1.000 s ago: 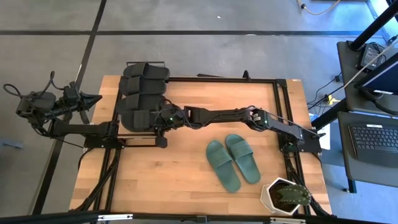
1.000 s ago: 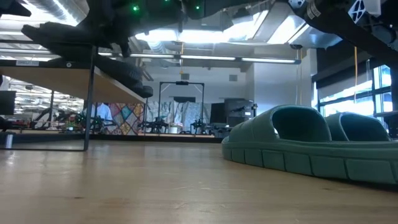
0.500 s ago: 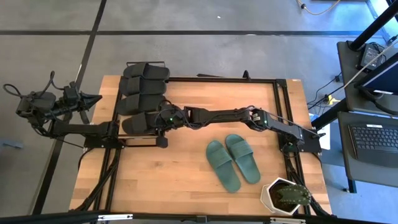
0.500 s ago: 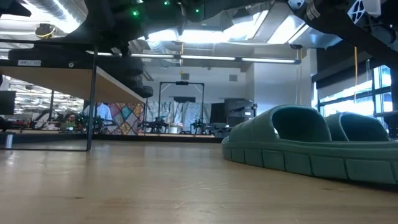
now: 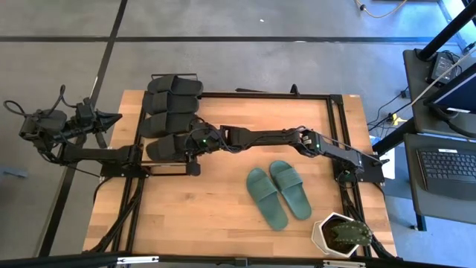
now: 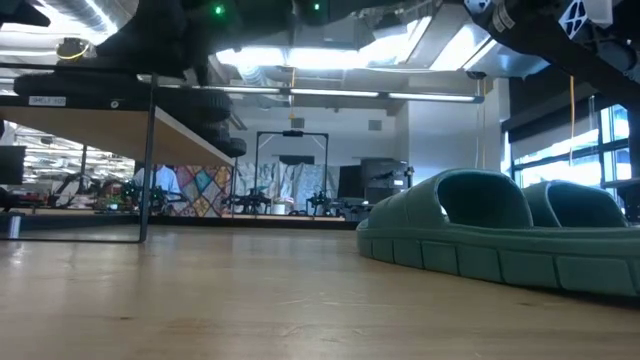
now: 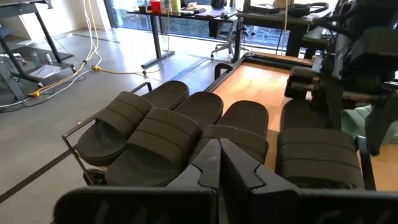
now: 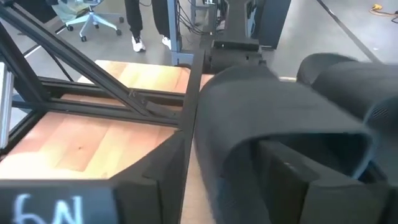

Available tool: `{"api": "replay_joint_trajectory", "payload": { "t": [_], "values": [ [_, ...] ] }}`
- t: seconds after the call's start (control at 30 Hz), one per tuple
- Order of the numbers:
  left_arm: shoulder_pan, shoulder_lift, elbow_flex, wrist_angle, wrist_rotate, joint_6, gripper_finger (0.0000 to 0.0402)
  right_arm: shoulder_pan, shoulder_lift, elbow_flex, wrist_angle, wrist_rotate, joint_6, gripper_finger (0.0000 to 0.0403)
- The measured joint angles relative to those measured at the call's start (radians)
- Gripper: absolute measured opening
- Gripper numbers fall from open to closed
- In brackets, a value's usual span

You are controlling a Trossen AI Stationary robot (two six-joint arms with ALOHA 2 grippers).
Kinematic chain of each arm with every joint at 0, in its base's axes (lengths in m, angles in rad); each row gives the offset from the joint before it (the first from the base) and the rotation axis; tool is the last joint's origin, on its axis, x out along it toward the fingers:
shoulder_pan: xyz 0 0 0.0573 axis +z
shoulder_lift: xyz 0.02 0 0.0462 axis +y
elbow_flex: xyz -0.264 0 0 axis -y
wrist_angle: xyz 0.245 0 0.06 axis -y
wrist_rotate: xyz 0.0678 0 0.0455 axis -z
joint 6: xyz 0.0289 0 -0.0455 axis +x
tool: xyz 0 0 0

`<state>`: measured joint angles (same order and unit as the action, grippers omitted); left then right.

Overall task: Pick and place slides into the shelf
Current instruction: Put the black slipper on the shelf

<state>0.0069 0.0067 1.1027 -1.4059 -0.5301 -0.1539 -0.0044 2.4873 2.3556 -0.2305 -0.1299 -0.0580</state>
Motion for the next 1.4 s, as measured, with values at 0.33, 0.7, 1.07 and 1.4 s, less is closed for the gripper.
{"api": "replay_joint_trajectory", "payload": {
  "t": [0.33,0.7,1.07,1.4],
  "values": [
    [0.0,0.0,0.0,0.0,-0.001,0.0,0.0,-0.003,-0.124,0.002,-0.27,0.008,-0.002,0.0201],
    [0.0,0.0,0.0,0.0,-0.001,0.0,0.0,-0.038,-0.232,0.0,-0.785,0.188,0.045,0.0202],
    [0.0,0.0,0.0,0.0,0.0,0.0,0.0,-0.105,-0.168,0.001,-0.783,0.146,0.056,0.0202],
    [0.0,0.0,0.0,-0.001,0.0,0.0,0.0,-0.091,-0.157,0.0,-0.673,0.014,0.052,0.0202]
  ]
}}
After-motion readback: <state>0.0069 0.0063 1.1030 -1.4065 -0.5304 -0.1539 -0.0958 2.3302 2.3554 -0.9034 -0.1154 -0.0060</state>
